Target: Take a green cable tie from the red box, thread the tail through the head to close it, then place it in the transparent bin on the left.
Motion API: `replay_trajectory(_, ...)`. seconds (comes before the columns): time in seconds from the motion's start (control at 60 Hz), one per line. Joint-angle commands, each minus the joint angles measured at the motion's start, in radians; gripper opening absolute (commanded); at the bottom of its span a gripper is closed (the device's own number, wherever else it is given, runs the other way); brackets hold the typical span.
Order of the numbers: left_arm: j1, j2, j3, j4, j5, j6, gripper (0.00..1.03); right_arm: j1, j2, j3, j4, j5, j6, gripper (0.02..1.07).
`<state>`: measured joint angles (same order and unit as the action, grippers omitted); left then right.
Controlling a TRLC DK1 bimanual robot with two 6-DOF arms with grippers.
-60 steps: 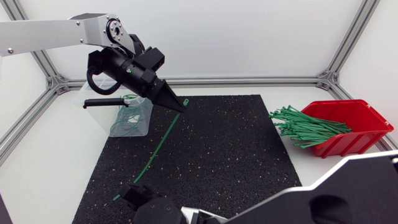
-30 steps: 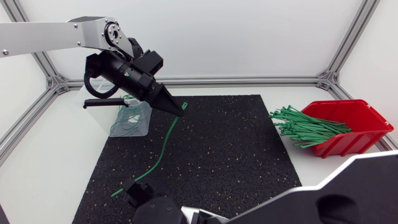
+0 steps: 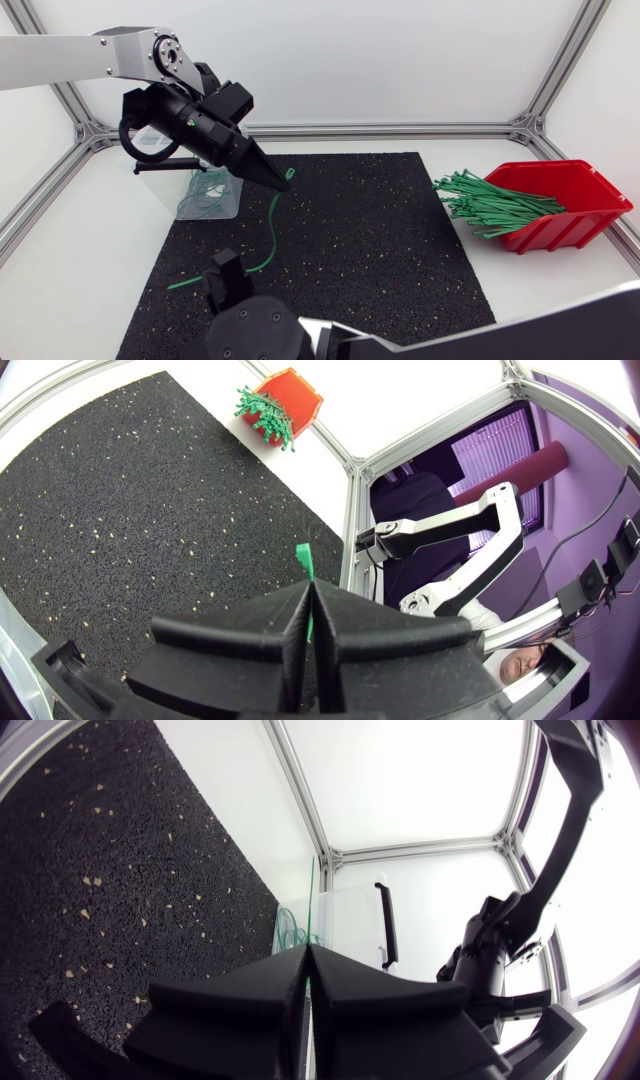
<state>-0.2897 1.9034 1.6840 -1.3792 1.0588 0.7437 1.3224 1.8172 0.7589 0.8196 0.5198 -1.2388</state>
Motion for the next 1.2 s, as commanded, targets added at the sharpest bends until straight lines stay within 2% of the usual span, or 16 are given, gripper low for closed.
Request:
replay_trajectory(0.0,0.007,-0.038,-0.037,-0.012,0.009,0.039,0.03,0.009,-0.082,0.007,-0.086,0.009,0.131,0.07)
replay_trajectory(0.117,0.014,-0.055,-0.058,-0.009,0.013,0.045,0.03,0.011,-0.159,0.023,-0.206,0.009,0.231,0.07)
replay_trajectory(0.217,0.015,-0.069,-0.079,-0.007,0.017,0.052,0.03,0.011,-0.191,0.022,-0.237,0.013,0.260,0.07)
replay_trajectory(0.467,0.012,-0.102,-0.106,-0.007,0.018,0.054,0.03,0.015,-0.291,0.030,-0.471,0.036,0.464,0.07)
replay_trajectory(0.55,0.011,-0.113,-0.113,-0.007,0.018,0.052,0.03,0.014,-0.328,0.026,-0.502,0.036,0.512,0.07)
replay_trajectory(0.633,0.006,-0.124,-0.121,-0.007,0.018,0.051,0.03,0.009,-0.375,0.043,-0.606,-0.009,0.593,0.07)
replay_trajectory(0.883,-0.002,-0.164,-0.167,0.002,0.018,0.051,0.03,0.014,-0.483,0.088,-0.803,-0.118,0.753,0.07)
replay_trajectory(1.067,0.000,-0.196,-0.202,0.023,0.032,0.054,0.03,0.009,-0.533,0.079,-0.841,-0.158,0.825,0.07)
replay_trajectory(1.183,0.000,-0.248,-0.256,0.085,0.055,0.054,0.03,0.000,-0.561,0.091,-0.876,-0.185,0.871,0.07)
